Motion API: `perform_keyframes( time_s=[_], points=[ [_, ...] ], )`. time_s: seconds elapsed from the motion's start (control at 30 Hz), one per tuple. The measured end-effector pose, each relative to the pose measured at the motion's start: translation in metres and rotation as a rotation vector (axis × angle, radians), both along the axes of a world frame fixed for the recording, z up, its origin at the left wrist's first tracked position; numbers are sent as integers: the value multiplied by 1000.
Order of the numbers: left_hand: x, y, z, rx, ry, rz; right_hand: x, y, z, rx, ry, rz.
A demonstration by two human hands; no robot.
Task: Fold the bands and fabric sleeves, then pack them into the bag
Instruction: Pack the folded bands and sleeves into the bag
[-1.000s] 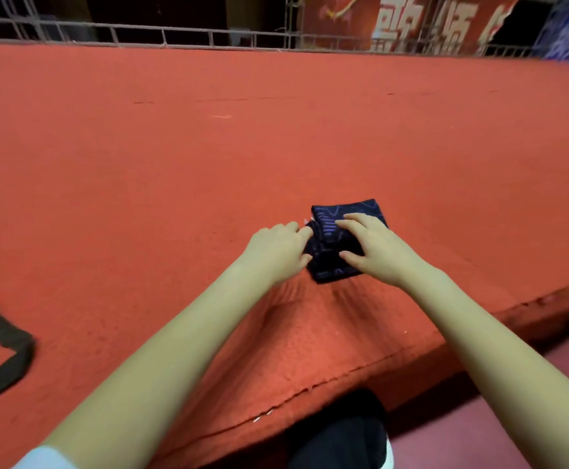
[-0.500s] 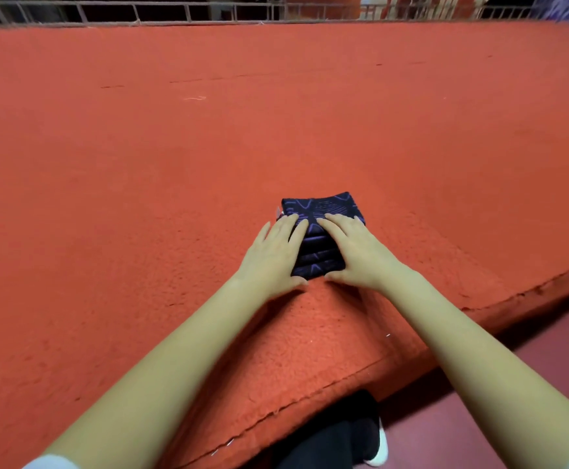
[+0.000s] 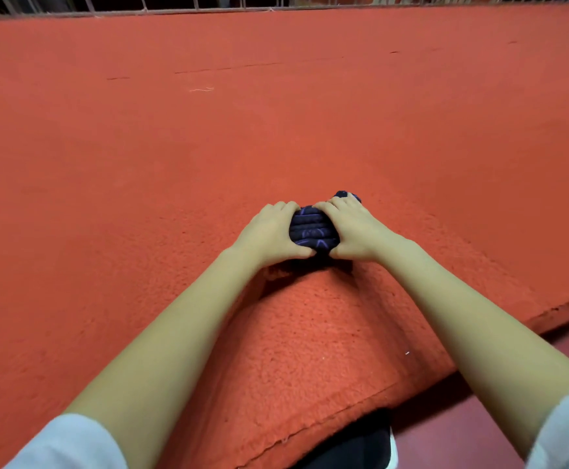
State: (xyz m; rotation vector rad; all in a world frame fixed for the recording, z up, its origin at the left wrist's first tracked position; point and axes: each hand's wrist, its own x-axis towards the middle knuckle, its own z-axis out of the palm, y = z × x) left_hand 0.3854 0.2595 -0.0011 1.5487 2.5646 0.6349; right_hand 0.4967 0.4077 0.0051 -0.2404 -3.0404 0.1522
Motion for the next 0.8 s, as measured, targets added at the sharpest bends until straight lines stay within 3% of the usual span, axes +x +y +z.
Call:
perform_keyframes(
  time_s=[0.3, 0.5, 0.6, 0.7, 0.8],
  points=[
    [12, -108, 45, -319, 137, -74, -8, -95, 33, -206, -92, 109],
    [-3, -190, 44, -316, -56, 43, -21, -166, 36, -326, -164, 215],
    [-4, -212, 27, -375, -116, 40, -30, -186, 18, -229, -264, 255],
    [-6, -217, 7, -266, -228, 48, -40, -189, 5, -131, -337, 244],
    [-11, -215, 1, -196, -222, 47, -47, -189, 11, -71, -394, 214]
  ],
)
